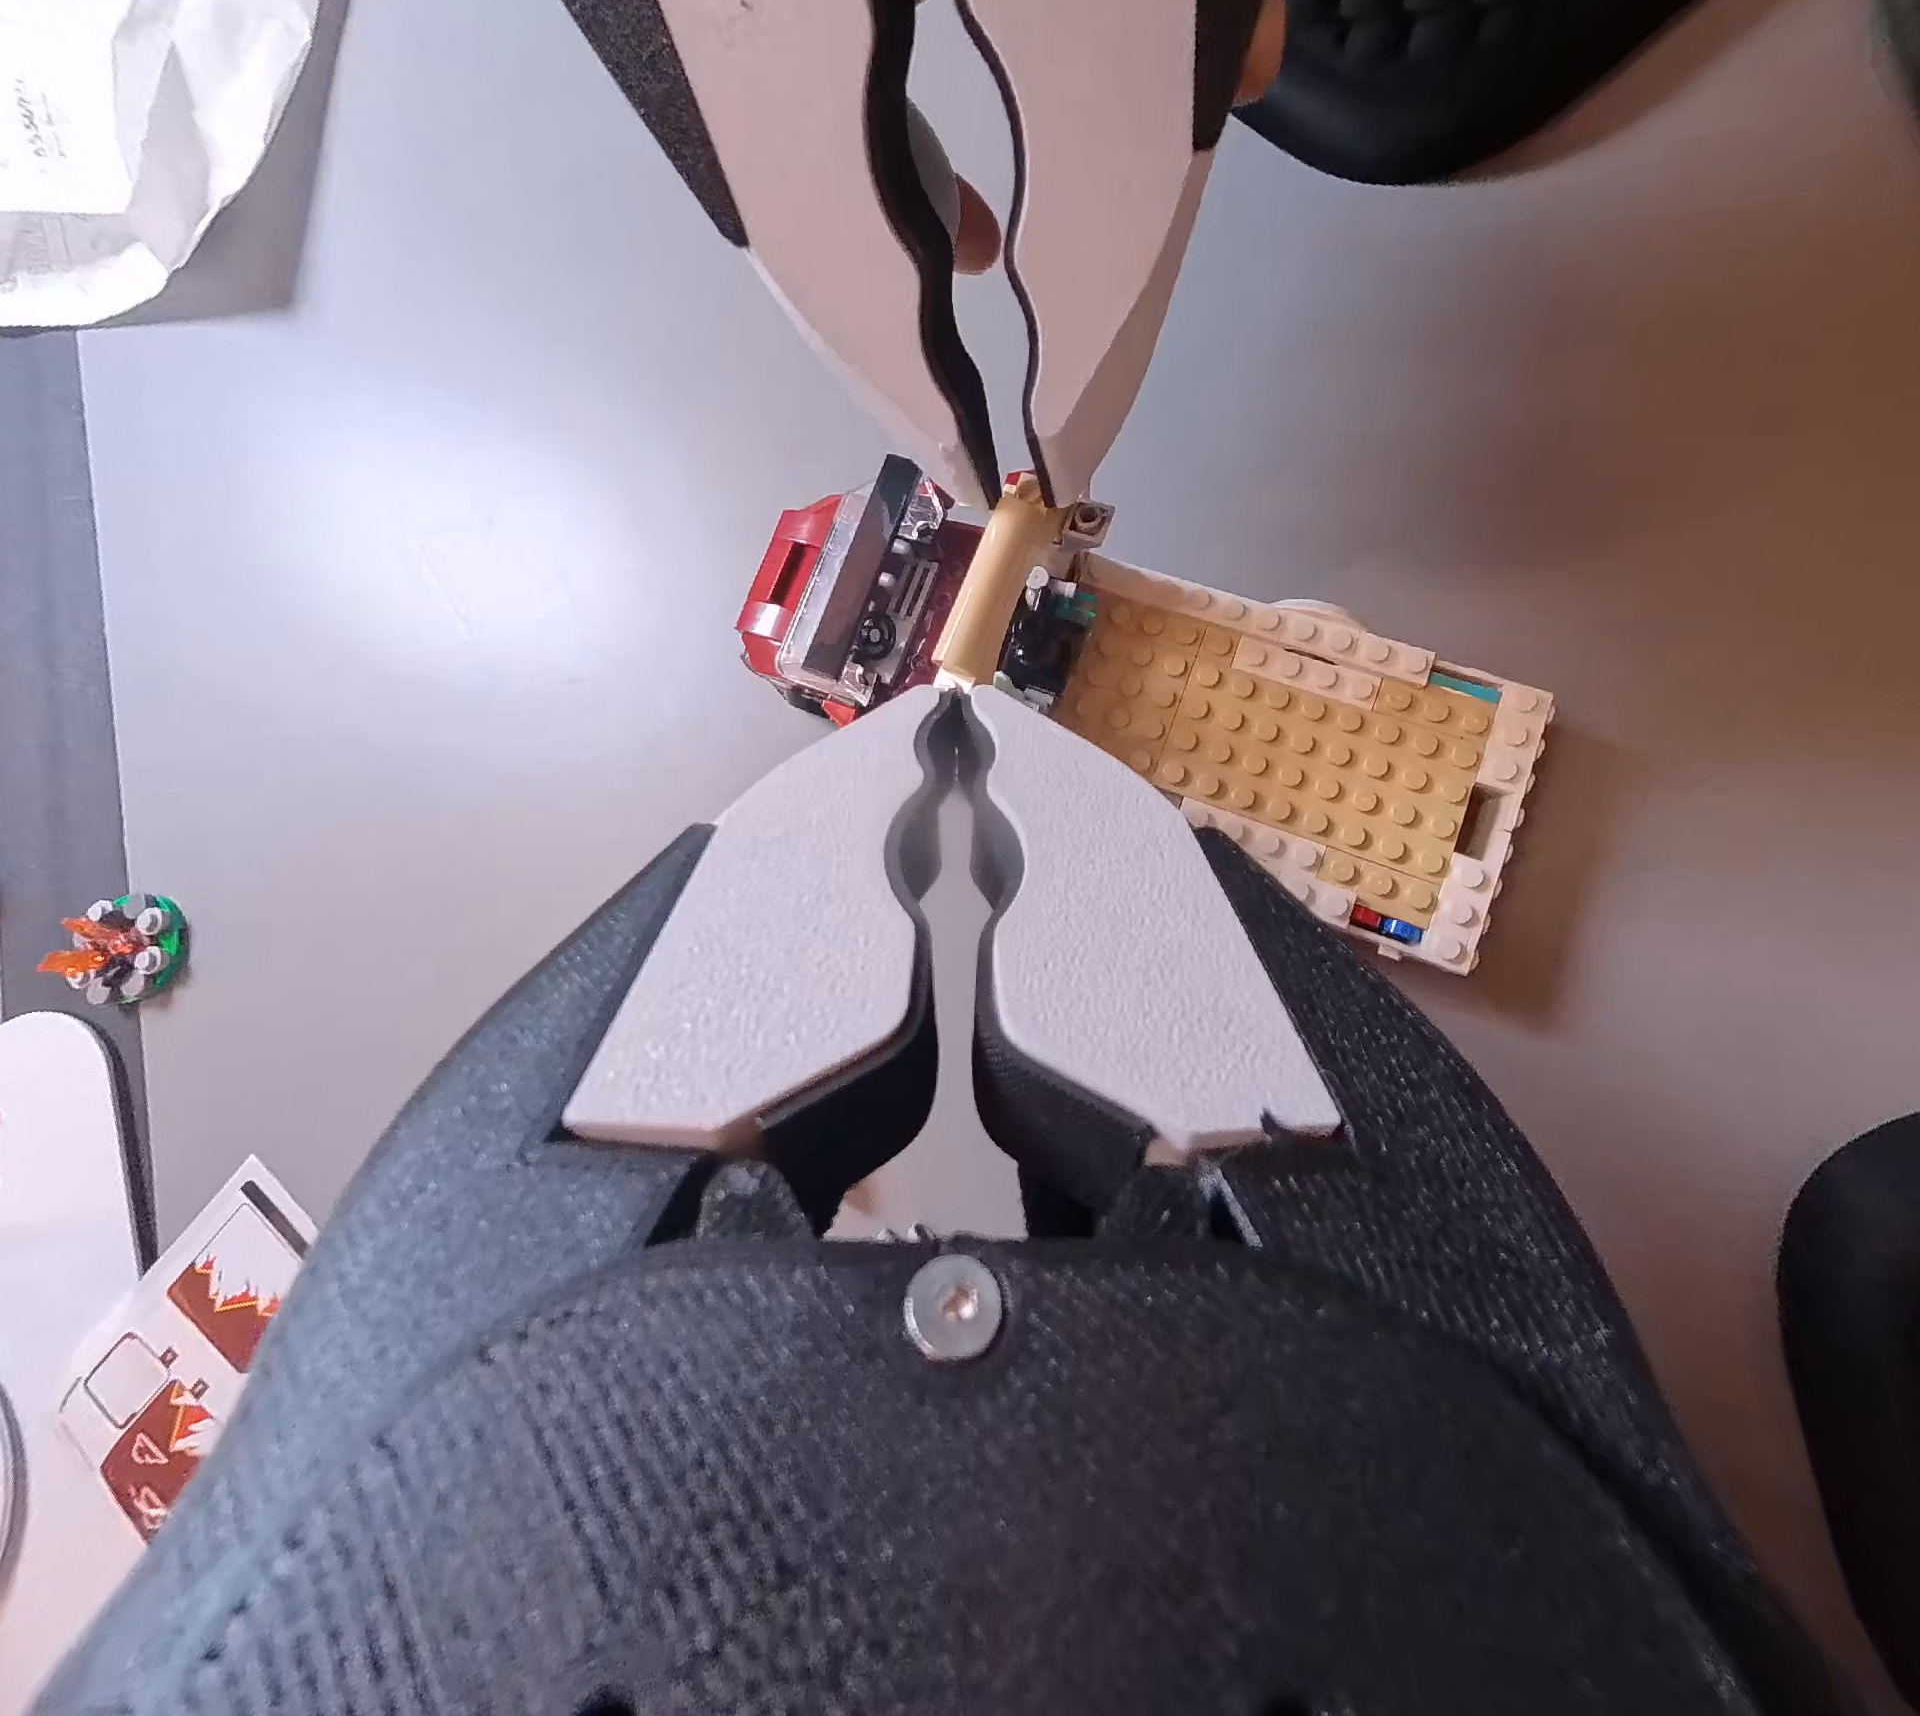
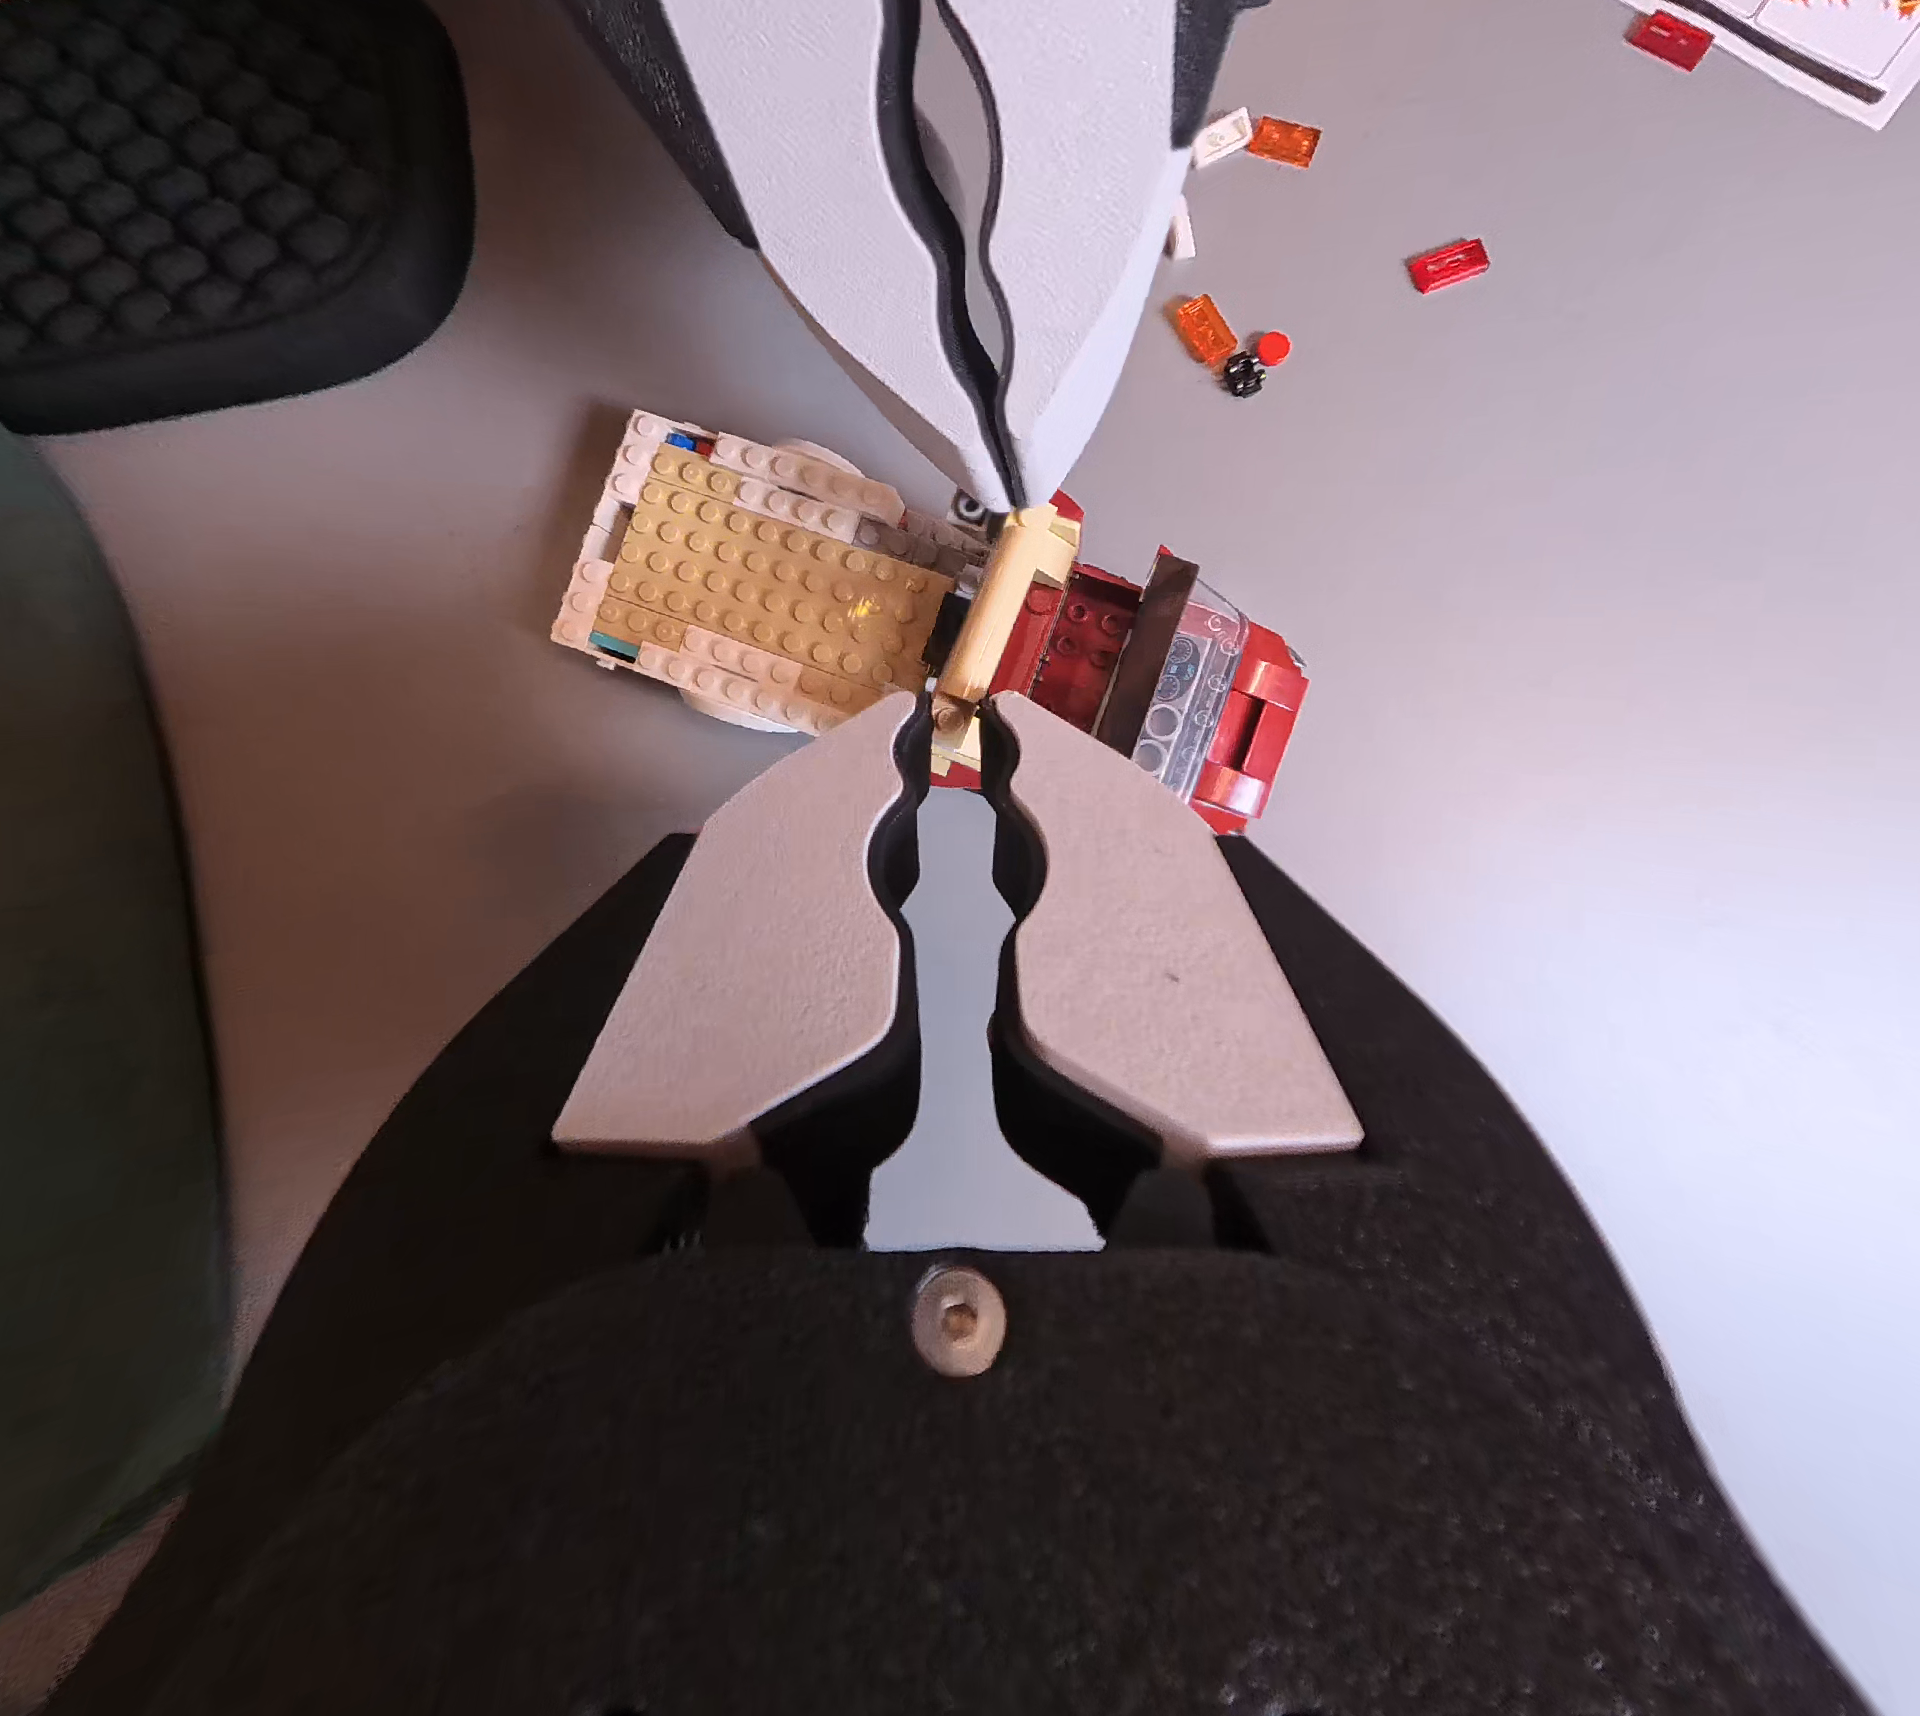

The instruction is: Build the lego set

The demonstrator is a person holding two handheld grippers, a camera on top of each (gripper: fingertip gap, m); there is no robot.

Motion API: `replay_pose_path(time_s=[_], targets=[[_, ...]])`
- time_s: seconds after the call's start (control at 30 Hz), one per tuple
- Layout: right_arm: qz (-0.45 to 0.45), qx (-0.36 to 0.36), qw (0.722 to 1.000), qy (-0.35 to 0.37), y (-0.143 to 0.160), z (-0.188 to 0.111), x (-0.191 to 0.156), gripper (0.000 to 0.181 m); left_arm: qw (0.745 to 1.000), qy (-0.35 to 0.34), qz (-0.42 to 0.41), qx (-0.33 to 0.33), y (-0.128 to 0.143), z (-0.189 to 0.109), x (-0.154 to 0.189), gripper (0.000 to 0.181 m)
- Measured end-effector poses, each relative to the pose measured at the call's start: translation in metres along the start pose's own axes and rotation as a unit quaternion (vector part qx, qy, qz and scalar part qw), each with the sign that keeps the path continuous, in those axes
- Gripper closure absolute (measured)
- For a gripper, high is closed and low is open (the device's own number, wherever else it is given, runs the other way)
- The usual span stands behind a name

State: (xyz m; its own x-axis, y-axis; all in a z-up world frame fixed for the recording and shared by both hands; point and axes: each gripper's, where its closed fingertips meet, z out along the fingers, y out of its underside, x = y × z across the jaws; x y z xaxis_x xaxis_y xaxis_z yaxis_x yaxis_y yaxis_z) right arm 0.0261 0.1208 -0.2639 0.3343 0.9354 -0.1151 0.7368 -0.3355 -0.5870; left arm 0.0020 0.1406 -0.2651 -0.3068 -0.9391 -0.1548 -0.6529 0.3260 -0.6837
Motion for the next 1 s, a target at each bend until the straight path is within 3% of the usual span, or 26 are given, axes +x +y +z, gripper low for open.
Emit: replay_pose_path(time_s=[0.37, 1.0], targets=[[-0.056, -0.040, 0.997, 0.044, 0.0003, 0.0014, -0.0019, 0.173, 0.998, 0.043, -0.043, -0.001, -0.0034, 0.0014, 0.0043, 0.174], [-0.008, -0.039, 0.999, -0.004, 0.0029, 0.0044, -0.0030, 0.174, 0.992, 0.095, -0.071, -0.050, -0.0003, 0.0045, 0.0051, 0.173]])
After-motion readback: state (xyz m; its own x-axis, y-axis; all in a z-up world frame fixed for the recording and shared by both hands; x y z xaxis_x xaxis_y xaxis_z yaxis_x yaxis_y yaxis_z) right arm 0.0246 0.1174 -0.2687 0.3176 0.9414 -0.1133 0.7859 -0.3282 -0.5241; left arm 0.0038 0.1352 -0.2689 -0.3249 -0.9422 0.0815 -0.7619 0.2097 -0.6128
